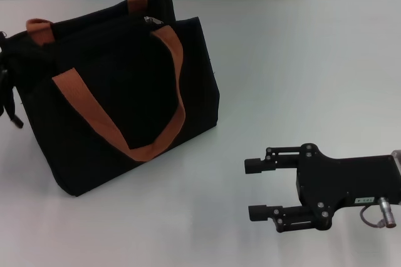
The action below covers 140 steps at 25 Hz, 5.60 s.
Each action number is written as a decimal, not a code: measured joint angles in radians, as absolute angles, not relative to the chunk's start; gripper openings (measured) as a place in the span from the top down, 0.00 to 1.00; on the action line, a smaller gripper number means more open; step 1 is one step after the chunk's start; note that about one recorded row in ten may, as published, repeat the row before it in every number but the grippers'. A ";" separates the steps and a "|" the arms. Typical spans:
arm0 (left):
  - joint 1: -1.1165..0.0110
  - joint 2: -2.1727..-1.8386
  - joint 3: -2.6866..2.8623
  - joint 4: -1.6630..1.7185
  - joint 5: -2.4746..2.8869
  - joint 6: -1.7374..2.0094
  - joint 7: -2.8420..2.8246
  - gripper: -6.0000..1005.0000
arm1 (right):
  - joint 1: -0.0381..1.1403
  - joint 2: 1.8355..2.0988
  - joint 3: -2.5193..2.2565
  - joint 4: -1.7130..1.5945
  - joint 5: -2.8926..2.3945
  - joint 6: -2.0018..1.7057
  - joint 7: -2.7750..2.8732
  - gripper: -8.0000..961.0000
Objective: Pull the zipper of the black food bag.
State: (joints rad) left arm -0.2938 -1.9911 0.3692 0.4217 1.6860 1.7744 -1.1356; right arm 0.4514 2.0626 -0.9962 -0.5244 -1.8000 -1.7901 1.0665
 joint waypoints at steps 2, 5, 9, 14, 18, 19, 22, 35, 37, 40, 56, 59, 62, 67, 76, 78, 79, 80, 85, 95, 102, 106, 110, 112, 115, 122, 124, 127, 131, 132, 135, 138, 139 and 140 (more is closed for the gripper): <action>-0.294 -1.984 0.370 0.445 1.726 1.779 -1.163 0.97 | 0.454 2.063 -0.997 -0.522 -1.800 -1.783 1.063 0.27; -0.294 -1.974 0.371 0.479 1.780 1.795 -1.198 0.97 | 0.457 2.066 -0.999 -0.521 -1.801 -1.776 1.061 0.27; -0.287 -1.952 0.367 0.501 1.803 1.831 -1.235 0.87 | 0.459 2.068 -1.000 -0.520 -1.802 -1.771 1.059 0.27; -0.267 -1.928 0.343 0.506 1.790 1.899 -1.237 0.62 | 0.457 2.075 -1.000 -0.519 -1.802 -1.746 1.038 0.27; -0.264 -1.925 0.292 0.507 1.784 1.971 -1.237 0.46 | 0.455 2.076 -1.000 -0.518 -1.802 -1.728 1.032 0.27; -0.264 -1.927 0.278 0.507 1.783 1.992 -1.239 0.42 | 0.455 2.077 -0.999 -0.518 -1.802 -1.727 1.031 0.27; -0.264 -1.935 0.270 0.506 1.774 2.010 -1.241 0.32 | 0.459 2.077 -0.995 -0.508 -1.800 -1.719 1.023 0.27; -0.243 -1.926 0.181 0.509 1.756 2.005 -1.234 0.19 | 0.462 2.081 -0.990 -0.502 -1.792 -1.713 1.008 0.27; -0.248 -1.926 0.197 0.510 1.757 2.009 -1.229 0.19 | 0.463 2.082 -0.989 -0.501 -1.791 -1.713 1.007 0.27; -0.248 -1.936 0.327 0.517 1.756 2.012 -1.156 0.19 | 0.465 2.082 -0.989 -0.502 -1.788 -1.712 1.006 0.27; -0.202 -1.976 0.687 0.521 1.741 2.017 -0.946 0.19 | 0.486 2.082 -0.993 -0.439 -1.765 -1.692 0.939 0.27; -0.195 -1.970 0.718 0.521 1.705 2.017 -0.947 0.19 | 0.488 2.082 -0.997 -0.439 -1.767 -1.691 0.939 0.27; -0.200 -1.968 0.778 0.519 1.707 2.015 -0.951 0.19 | 0.489 2.082 -0.999 -0.439 -1.772 -1.697 0.958 0.27; -0.226 -1.980 0.816 0.507 1.762 2.004 -0.942 0.19 | 0.484 2.082 -1.001 -0.437 -1.773 -1.716 0.942 0.27; -0.256 -2.016 0.822 0.505 1.813 1.963 -0.919 0.19 | 0.488 2.083 -1.003 -0.391 -1.783 -1.719 0.835 0.27; -0.261 -2.019 0.821 0.505 1.822 1.949 -0.918 0.19 | 0.487 2.083 -1.003 -0.389 -1.784 -1.719 0.828 0.27; -0.261 -2.019 0.821 0.505 1.822 1.949 -0.918 0.19 | 0.487 2.083 -1.003 -0.389 -1.785 -1.717 0.826 0.27; -0.263 -2.020 0.820 0.505 1.828 1.935 -0.918 0.19 | 0.486 2.083 -1.003 -0.389 -1.786 -1.715 0.826 0.27; -0.275 -2.024 0.823 0.505 1.843 1.903 -0.926 0.19 | 0.481 2.083 -1.003 -0.388 -1.787 -1.716 0.824 0.27; -0.287 -2.025 0.831 0.505 1.847 1.900 -0.930 0.19 | 0.480 2.085 -1.013 -0.388 -1.787 -1.723 0.818 0.27; -0.290 -2.023 0.833 0.505 1.847 1.899 -0.932 0.19 | 0.480 2.085 -1.012 -0.387 -1.787 -1.724 0.818 0.27; -0.297 -2.023 0.834 0.505 1.863 1.901 -0.934 0.19 | 0.480 2.085 -1.012 -0.387 -1.787 -1.724 0.818 0.27; -0.309 -2.024 0.833 0.505 1.878 1.901 -0.943 0.19 | 0.480 2.085 -1.012 -0.387 -1.787 -1.727 0.818 0.27; -0.317 -2.024 0.832 0.505 1.887 1.899 -0.948 0.19 | 0.479 2.085 -1.012 -0.386 -1.787 -1.728 0.818 0.27; -0.318 -2.024 0.831 0.505 1.887 1.899 -0.948 0.19 | 0.478 2.085 -1.012 -0.387 -1.787 -1.732 0.818 0.27; -0.321 -2.025 0.833 0.505 1.888 1.899 -0.948 0.19 | 0.477 2.084 -1.012 -0.387 -1.784 -1.740 0.824 0.27; -0.322 -2.025 0.832 0.505 1.888 1.899 -0.948 0.19 | 0.477 2.083 -1.012 -0.387 -1.784 -1.740 0.824 0.27; -0.322 -2.025 0.830 0.505 1.888 1.899 -0.948 0.19 | 0.477 2.083 -1.012 -0.387 -1.784 -1.740 0.828 0.27; -0.322 -2.025 0.829 0.505 1.888 1.900 -0.948 0.19 | 0.477 2.083 -1.012 -0.387 -1.785 -1.740 0.829 0.27; -0.322 -2.025 0.828 0.505 1.888 1.900 -0.945 0.19 | 0.477 2.083 -1.012 -0.387 -1.785 -1.740 0.830 0.27; -0.322 -2.025 0.827 0.505 1.888 1.901 -0.942 0.19 | 0.477 2.083 -1.012 -0.387 -1.785 -1.740 0.830 0.27; -0.321 -2.025 0.827 0.505 1.888 1.903 -0.939 0.19 | 0.477 2.083 -1.012 -0.387 -1.785 -1.740 0.830 0.27; -0.321 -2.025 0.827 0.505 1.888 1.904 -0.939 0.19 | 0.477 2.083 -1.012 -0.387 -1.785 -1.740 0.830 0.27; -0.320 -2.025 0.827 0.505 1.888 1.904 -0.939 0.19 | 0.477 2.083 -1.012 -0.387 -1.785 -1.740 0.830 0.27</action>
